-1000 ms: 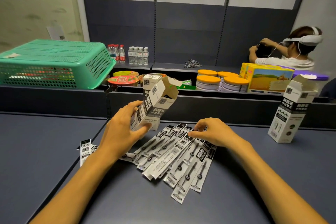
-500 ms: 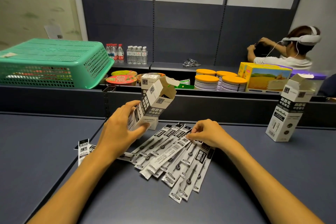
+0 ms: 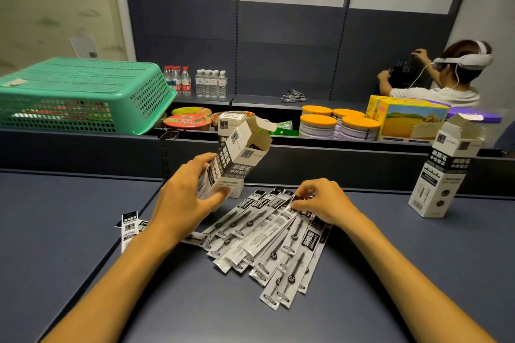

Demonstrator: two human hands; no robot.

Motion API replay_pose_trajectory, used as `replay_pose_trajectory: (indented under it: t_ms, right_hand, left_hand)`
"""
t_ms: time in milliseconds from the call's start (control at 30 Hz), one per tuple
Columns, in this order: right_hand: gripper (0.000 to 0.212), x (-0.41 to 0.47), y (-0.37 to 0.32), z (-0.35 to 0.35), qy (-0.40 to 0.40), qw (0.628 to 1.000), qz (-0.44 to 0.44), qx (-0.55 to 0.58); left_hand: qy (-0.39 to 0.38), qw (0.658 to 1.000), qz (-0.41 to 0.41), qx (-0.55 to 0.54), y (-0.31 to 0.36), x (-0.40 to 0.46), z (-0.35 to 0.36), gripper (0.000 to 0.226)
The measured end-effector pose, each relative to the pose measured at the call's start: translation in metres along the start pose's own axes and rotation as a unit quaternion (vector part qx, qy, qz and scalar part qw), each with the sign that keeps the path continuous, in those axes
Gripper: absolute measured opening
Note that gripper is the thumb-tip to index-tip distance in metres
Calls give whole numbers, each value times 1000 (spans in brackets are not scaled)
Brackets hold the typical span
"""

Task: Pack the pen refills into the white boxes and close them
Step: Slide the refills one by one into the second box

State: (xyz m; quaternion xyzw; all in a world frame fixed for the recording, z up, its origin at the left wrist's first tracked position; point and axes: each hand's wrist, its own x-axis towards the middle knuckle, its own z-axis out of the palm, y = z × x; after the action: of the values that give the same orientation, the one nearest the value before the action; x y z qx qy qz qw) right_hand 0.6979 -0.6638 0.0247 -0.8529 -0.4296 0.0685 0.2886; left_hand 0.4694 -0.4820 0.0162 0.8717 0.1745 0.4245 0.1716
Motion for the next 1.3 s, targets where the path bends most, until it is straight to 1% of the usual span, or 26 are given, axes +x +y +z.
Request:
replay_pose_trajectory:
  t_ms: [100, 167, 333, 500, 667, 700, 767, 867, 900, 967, 1033, 1133, 1300]
  right_hand:
    - [10, 1, 1, -3, 30, 999, -6, 41]
    - [13, 0, 2, -2, 15, 999, 2, 34]
    - [25, -3, 2, 3, -34, 999, 17, -31]
    - [16, -4, 0, 7, -30, 999, 22, -32]
    - [16, -5, -4, 2, -21, 1000, 14, -9]
    - [16, -6, -4, -2, -25, 1000, 9, 11]
    - [14, -8, -5, -10, -36, 995, 3, 93]
    - [15, -14, -5, -22, -43, 968, -5, 247]
    - [14, -16, -5, -26, -48, 958, -10, 283]
    - [14, -20, -6, -31, -59, 947, -22, 314]
    - [15, -22, -8, -31, -54, 946, -31, 319]
    - [18, -22, -10, -28, -45, 935, -20, 350]
    - [30, -23, -12, -27, -107, 911, 4, 397]
  left_hand:
    - [1, 1000, 0, 0, 0, 0, 0, 68]
    - [0, 1000, 1, -2, 0, 0, 0, 68]
    - [4, 1000, 3, -1, 1, -1, 1, 67]
    - [2, 1000, 7, 3, 0, -1, 1, 67]
    - [5, 1000, 11, 1, 1, 0, 1, 67]
    - [5, 1000, 10, 2, 1, 0, 1, 67]
    - [4, 1000, 10, 2, 1, 0, 1, 68]
    - [5, 1000, 15, 0, 1, 0, 1, 68]
    - [6, 1000, 15, 0, 1, 0, 1, 67]
    - [6, 1000, 15, 0, 1, 0, 1, 67]
    - [4, 1000, 14, 1, 1, 0, 1, 67]
    - [2, 1000, 13, -3, 1, -1, 1, 68]
    - [6, 1000, 7, -8, 1, -1, 1, 68]
